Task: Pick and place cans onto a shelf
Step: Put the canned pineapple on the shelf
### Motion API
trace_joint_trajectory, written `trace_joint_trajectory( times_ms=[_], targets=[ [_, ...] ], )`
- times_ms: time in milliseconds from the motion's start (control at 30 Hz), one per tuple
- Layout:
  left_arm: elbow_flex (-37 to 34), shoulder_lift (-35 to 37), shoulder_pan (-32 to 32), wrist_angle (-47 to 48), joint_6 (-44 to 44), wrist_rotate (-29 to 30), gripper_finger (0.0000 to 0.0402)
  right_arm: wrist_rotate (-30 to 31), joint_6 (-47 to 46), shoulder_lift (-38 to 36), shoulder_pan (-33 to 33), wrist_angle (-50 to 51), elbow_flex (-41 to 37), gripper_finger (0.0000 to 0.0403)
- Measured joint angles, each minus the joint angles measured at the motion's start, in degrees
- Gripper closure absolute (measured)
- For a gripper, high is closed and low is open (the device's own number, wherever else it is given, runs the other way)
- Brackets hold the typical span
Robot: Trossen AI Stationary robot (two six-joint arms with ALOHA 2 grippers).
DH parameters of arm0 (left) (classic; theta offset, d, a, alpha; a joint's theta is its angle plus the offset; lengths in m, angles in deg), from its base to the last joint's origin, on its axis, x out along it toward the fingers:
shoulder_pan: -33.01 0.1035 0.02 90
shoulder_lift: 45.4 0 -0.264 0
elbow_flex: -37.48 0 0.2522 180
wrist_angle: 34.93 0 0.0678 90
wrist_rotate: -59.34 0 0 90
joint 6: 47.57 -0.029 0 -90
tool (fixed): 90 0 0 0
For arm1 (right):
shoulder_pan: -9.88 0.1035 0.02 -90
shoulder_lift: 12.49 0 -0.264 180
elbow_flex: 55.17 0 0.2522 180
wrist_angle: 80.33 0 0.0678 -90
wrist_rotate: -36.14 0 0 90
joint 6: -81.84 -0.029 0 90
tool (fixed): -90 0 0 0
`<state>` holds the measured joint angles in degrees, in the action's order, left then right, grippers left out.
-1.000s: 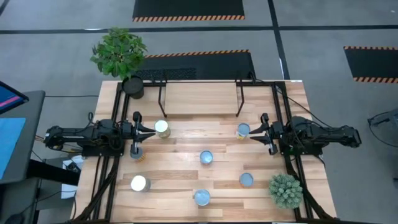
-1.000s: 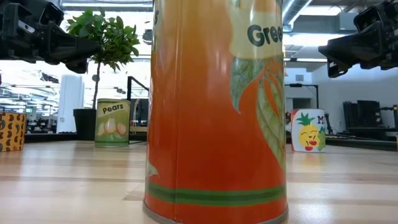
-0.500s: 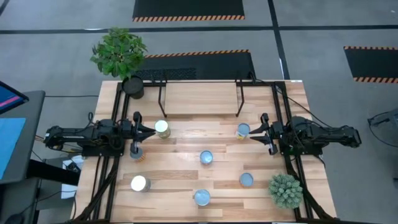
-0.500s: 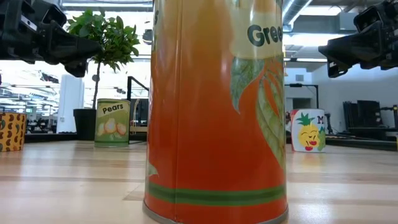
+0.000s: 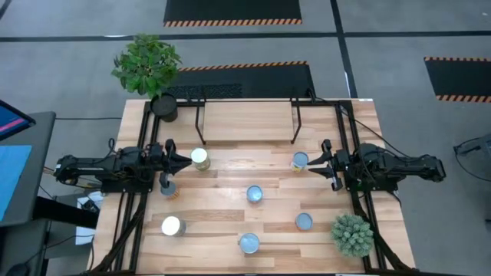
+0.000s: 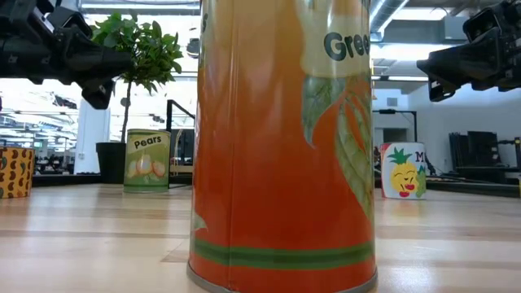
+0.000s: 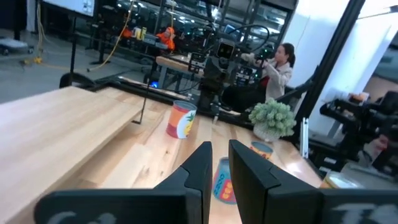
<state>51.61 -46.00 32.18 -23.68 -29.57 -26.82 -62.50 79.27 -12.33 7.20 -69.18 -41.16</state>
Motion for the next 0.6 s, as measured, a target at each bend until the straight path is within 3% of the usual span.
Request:
trace_joint_trajectory(
  times_ms=[433,600],
  targets=[
    [0.0,0.0,0.0,0.0,2.8,1.1,0.0358,0.0,-0.9,0.0,0.0,-0.4,0.0,0.0285],
    [0.0,0.0,0.0,-0.6,7.1,4.4,0.0358,-0.1,-14.8,0.0,0.0,-1.7,0.0,0.0285]
  ],
)
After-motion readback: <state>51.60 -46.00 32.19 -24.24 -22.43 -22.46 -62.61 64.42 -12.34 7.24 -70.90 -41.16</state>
